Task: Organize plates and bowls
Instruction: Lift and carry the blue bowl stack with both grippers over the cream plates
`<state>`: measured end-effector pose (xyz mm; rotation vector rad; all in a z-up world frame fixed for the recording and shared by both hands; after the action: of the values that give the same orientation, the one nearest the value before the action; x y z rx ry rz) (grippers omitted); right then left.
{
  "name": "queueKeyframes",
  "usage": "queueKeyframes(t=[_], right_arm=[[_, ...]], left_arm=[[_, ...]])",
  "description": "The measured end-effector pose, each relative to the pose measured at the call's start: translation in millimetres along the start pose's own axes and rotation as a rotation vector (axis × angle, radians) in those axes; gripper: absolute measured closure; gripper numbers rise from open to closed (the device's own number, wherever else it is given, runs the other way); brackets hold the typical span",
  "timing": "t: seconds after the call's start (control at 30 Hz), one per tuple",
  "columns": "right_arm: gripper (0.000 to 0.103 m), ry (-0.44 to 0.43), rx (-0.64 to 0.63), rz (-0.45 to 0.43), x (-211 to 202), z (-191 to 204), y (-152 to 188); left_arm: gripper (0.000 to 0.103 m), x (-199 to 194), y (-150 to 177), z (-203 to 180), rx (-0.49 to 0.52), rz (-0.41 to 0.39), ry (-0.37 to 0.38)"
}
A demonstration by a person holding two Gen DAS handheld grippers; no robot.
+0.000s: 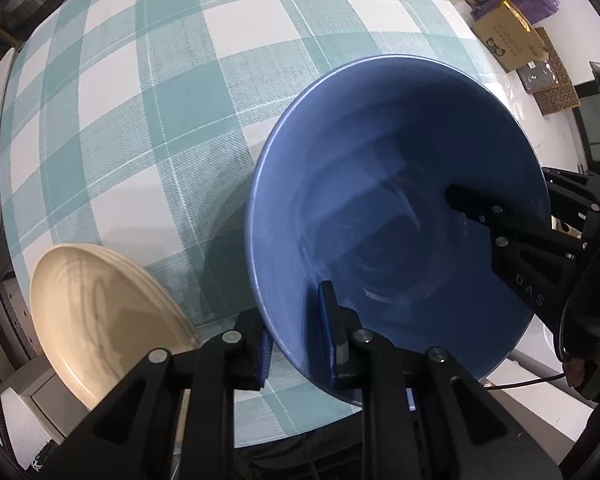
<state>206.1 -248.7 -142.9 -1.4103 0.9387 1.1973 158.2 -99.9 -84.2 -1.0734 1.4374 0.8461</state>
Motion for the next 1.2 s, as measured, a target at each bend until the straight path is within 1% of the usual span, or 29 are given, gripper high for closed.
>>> queueKeyframes(t=[0.2,0.4,0.53,0.83,1.2], right_arm=[[0.089,-0.009,0.001,0.002,-8,9,-9],[0.091,-0.005,-0.031,-0.019,-24,27,-21],[0.092,-0.016,-0.028,-0.024,-33,37,-29],[0.092,-0.017,-0.057,-0.054,-51,69,-47],[0.092,-0.020,-0.096,-0.088,-66,109,-61]], left_arm=[[0.085,-4,0,3,-0.022,-0.010,0.004],[0.085,-15,0,16,-0.049,-0.040,-0.004],[0.085,-24,1,27,-0.064,-0.054,-0.003],[0.085,-46,10,44,-0.103,-0.090,-0.010],[0.085,-72,25,79,-0.155,-0.123,-0.022]])
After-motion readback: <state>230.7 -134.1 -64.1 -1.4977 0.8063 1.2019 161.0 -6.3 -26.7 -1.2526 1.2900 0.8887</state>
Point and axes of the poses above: each gripper's, at about its wrist camera, not at the fingertips, and x roughly the way its jaws point, z to its left, y to its underside, the point moved 1 cm from there along x, roughly the way its jaws point, and after that the axes turned 7 degrees about -z, right-handed, at the moved point
